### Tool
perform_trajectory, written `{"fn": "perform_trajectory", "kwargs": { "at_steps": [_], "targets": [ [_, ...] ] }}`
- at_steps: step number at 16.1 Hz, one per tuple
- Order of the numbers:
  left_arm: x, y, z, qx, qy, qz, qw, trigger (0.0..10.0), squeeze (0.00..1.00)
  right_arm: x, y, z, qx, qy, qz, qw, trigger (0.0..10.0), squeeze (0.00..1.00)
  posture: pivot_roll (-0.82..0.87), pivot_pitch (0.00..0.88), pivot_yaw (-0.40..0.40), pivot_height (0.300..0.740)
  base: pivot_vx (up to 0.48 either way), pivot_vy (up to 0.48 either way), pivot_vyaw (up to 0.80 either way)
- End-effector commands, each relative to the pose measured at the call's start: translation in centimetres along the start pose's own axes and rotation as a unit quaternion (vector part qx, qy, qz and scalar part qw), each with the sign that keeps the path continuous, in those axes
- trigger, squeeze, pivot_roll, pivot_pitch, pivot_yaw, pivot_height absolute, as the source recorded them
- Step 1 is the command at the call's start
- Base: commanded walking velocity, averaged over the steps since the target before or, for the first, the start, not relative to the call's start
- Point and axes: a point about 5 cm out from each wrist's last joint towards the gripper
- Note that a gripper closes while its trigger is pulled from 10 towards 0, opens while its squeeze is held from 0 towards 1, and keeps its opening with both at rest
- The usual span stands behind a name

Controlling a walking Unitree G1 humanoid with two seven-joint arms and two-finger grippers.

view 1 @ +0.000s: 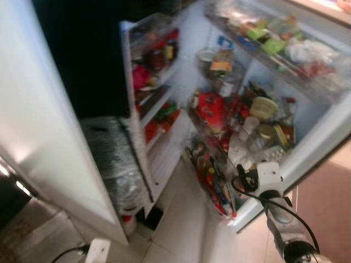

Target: Restocking fridge

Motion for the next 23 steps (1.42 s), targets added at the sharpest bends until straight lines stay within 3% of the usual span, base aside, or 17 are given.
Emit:
{"fn": "perform_trajectory", "kwargs": {
  "at_steps": [1, 19, 22, 23],
  "targets": [
    [0.4, 0.0, 0.0, -0.003, -0.006, -0.008, 1.0, 10.0, 0.0, 0.5, -0.4, 0.2, -0.012, -0.009, -0.003, 1.0, 10.0, 0.0, -0.1, 0.039, -0.042, 0.74, 0.0, -0.296, 0.0],
    [0.5, -0.1, 0.0, -0.008, -0.013, 0.011, 1.0, 10.0, 0.0, 0.2, -1.9, 0.8, -0.052, -0.003, -0.007, 0.999, 10.0, 0.0, -0.11, 0.058, -0.042, 0.74, 0.014, -0.031, 0.0],
    [0.5, -0.1, 0.0, -0.009, -0.014, 0.012, 1.0, 10.0, 0.0, 1.1, -3.1, 1.2, -0.097, -0.054, -0.02, 0.994, 10.0, 0.0, -0.11, 0.058, -0.042, 0.74, 0.269, 0.0, 0.0],
    [0.5, -0.1, 0.0, -0.009, -0.014, 0.012, 1.0, 10.0, 0.0, 2.0, -3.9, 1.6, -0.125, -0.097, -0.049, 0.986, 10.0, 0.0, -0.11, 0.058, -0.043, 0.74, 0.274, 0.0, -0.61]
  ]
}}
Point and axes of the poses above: a point about 5 cm out from each wrist's last joint towards the gripper, its own z axis pointing back from the gripper into the wrist, its own y axis along the axis of the wrist's last joint, x = y × z, and after that the axes turned 7 degrees about -z, right-handed
